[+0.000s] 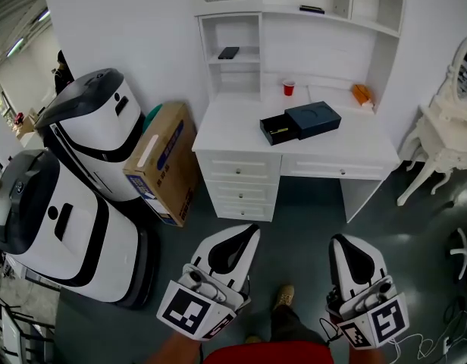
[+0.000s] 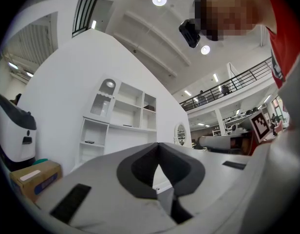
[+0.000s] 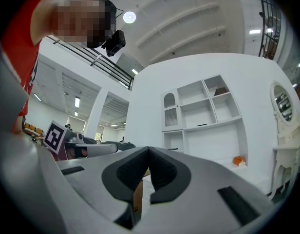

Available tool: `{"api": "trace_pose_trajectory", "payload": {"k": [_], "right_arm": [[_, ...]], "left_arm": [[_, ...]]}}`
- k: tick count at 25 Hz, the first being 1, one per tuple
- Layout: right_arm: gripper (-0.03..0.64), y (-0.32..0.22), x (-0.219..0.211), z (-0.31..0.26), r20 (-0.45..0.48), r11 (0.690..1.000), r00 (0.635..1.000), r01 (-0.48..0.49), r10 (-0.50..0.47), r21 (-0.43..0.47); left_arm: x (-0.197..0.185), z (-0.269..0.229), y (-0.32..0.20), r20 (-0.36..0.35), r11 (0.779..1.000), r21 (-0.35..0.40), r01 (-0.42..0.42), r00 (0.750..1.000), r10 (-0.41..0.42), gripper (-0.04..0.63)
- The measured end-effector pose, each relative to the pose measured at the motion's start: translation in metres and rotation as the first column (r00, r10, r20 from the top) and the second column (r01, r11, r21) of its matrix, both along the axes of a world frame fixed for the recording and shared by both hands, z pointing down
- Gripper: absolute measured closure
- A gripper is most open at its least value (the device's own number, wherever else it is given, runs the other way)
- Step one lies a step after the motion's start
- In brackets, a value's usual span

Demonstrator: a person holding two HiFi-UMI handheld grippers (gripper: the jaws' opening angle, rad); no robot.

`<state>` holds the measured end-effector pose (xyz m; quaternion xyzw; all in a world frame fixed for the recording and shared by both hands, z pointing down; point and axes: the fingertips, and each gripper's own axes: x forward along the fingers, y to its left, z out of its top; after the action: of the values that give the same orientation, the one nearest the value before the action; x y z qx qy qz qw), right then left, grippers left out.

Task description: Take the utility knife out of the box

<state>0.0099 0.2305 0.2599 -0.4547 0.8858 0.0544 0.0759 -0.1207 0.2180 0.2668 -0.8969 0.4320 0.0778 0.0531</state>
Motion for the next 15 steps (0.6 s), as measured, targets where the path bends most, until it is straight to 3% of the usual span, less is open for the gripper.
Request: {"api": "trace_pose_trajectory", "payload": {"k": [4, 8, 15], "right_arm": [[0.614, -0.04, 0.005, 0.0, -0.015, 1.0, 1.0, 0.015, -0.015, 0.004], [0.614, -0.084, 0.014, -0.001, -0.016, 1.0, 0.999, 0.031, -0.031, -0.005], [0.614, -0.163, 0.042, -0.002, -0.018, 0.998, 0.998, 0.057, -0.057, -0.007]], "left_arm": [[0.009, 0.008, -0.037, 0.024, 0.999, -0.051, 0.003, 1.0, -0.002, 0.578], [0.018, -0.004, -0.082, 0.0, 1.0, 0.004, 0.03, 1.0, -0.03, 0.578], [0.043, -0.006, -0.16, -0.005, 0.999, 0.0, 0.053, 0.999, -0.053, 0.578]]}}
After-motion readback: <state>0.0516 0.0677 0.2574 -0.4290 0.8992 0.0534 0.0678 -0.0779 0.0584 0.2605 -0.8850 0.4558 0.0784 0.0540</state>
